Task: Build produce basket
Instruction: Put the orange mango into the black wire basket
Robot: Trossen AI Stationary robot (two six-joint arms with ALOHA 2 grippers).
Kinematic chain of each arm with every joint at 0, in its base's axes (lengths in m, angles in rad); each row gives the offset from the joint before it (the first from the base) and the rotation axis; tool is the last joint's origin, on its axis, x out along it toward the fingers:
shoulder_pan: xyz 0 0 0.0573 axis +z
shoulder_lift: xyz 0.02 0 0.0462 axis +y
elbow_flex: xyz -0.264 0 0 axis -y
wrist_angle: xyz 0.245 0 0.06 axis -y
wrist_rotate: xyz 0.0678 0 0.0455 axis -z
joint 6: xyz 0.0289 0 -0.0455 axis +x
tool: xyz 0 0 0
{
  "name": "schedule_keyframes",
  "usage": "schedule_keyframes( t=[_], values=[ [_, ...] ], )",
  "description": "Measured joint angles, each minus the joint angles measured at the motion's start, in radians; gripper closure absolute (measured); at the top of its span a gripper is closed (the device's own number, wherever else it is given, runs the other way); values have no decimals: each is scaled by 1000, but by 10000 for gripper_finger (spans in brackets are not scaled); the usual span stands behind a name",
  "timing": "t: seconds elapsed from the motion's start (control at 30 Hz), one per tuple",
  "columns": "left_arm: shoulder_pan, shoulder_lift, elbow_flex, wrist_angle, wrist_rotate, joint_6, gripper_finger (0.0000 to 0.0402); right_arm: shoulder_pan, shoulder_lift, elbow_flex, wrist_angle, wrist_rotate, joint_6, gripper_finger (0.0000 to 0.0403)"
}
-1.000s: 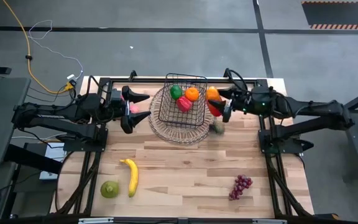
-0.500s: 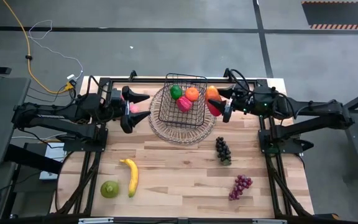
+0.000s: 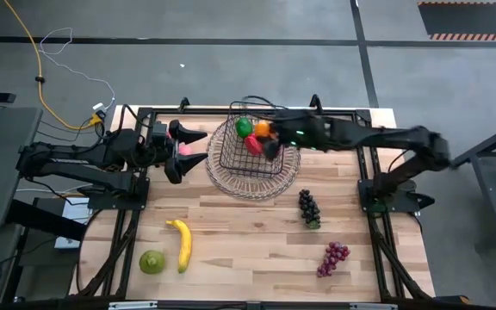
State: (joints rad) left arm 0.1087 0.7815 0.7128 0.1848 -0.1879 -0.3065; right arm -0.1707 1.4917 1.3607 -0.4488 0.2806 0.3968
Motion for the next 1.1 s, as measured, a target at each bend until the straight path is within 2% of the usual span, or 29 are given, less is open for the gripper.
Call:
schedule_keyframes(
  t=[0.2, 0.37, 0.5, 0.77, 1.1],
  values=[
    [0, 0, 0, 0, -3, 2, 40, -83, 216, 119, -107, 5, 169, 147],
    [0, 0, 0, 0, -4, 3, 40, -127, 347, 178, -190, 14, 288, 147],
    [0, 0, 0, 0, -5, 3, 40, -144, 417, 208, -254, 89, 330, 147],
    [0, 0, 0, -2, -7, 3, 40, -143, 456, 224, -273, 112, 345, 147],
    [0, 0, 0, -5, -7, 3, 40, -143, 456, 224, -304, 84, 363, 147]
  ],
)
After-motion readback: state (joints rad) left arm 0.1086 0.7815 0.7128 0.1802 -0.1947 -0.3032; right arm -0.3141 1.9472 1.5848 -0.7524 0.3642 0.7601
